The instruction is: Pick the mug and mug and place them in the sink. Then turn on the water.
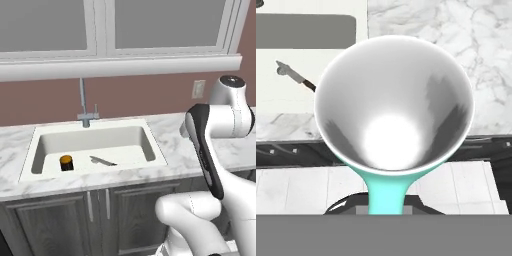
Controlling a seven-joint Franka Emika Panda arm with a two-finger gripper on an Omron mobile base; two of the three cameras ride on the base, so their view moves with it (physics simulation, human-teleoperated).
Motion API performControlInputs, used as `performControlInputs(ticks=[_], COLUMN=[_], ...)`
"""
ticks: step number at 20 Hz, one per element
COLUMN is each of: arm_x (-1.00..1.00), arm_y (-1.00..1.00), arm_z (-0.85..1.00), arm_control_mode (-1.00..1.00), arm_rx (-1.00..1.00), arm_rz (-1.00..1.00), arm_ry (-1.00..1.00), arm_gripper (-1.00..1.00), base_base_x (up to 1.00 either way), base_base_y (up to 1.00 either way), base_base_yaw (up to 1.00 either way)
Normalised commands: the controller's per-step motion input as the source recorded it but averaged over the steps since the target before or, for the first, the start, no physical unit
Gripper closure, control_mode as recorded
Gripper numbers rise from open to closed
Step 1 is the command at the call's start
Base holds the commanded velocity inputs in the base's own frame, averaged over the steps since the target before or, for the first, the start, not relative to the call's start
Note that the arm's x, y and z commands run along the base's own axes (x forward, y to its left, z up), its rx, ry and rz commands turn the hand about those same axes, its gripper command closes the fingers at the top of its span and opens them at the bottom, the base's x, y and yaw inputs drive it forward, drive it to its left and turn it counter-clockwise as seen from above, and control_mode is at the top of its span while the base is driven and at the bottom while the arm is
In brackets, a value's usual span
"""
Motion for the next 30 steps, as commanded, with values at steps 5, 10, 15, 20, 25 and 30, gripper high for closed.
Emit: performControlInputs(ticks=[5, 10, 15, 20, 25, 30], arm_x=[0.0, 0.0, 0.0, 0.0, 0.0, 0.0], arm_y=[0.0, 0.0, 0.0, 0.0, 0.0, 0.0], arm_z=[0.0, 0.0, 0.0, 0.0, 0.0, 0.0], arm_control_mode=[1.0, 1.0, 1.0, 1.0, 1.0, 1.0], arm_rx=[0.0, 0.0, 0.0, 0.0, 0.0, 0.0], arm_rz=[0.0, 0.0, 0.0, 0.0, 0.0, 0.0], arm_ry=[0.0, 0.0, 0.0, 0.0, 0.0, 0.0], arm_gripper=[1.0, 1.0, 1.0, 1.0, 1.0, 1.0], base_base_x=[0.03, 0.13, 0.28, 0.34, 0.37, 0.28], base_base_y=[0.5, 0.56, 0.42, 0.38, 0.38, 0.36], base_base_yaw=[-0.11, -0.12, -0.1, -0.06, -0.03, 0.0])
